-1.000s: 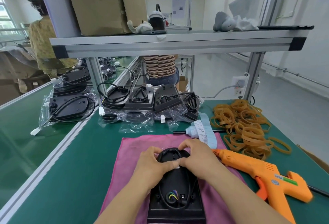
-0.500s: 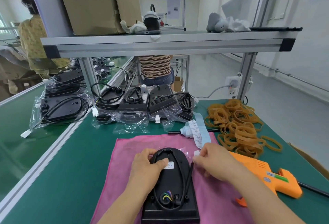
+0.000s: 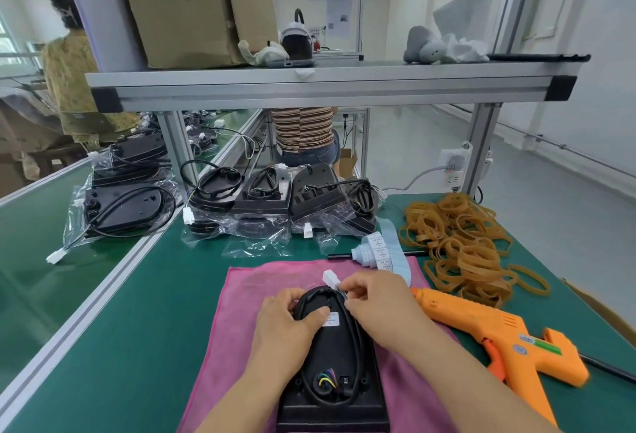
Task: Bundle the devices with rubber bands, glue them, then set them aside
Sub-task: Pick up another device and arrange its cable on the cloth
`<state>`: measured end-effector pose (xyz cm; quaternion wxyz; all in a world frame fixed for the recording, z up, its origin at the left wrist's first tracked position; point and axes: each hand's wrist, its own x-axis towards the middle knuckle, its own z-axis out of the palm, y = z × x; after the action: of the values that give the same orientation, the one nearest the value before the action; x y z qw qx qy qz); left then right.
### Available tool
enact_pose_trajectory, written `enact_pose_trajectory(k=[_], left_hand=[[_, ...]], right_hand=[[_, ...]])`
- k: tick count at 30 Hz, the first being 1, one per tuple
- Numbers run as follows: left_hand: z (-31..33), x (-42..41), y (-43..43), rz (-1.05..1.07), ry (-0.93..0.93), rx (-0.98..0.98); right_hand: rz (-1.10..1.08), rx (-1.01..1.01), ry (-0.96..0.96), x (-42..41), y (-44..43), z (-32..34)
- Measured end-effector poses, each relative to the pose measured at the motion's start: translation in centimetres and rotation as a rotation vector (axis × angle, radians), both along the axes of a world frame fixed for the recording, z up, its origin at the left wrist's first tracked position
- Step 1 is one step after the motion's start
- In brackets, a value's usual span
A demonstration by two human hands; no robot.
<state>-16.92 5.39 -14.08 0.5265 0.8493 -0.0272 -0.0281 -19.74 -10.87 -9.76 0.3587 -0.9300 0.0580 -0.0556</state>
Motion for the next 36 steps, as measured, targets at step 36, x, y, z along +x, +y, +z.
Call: enact_pose_trajectory(k=[36], left_hand=[[1.0,0.7,-0.6,-0.021,-0.415,0.066]], right_hand=[[-0.114,0.321,0.075,0.3,1.2,0.6]])
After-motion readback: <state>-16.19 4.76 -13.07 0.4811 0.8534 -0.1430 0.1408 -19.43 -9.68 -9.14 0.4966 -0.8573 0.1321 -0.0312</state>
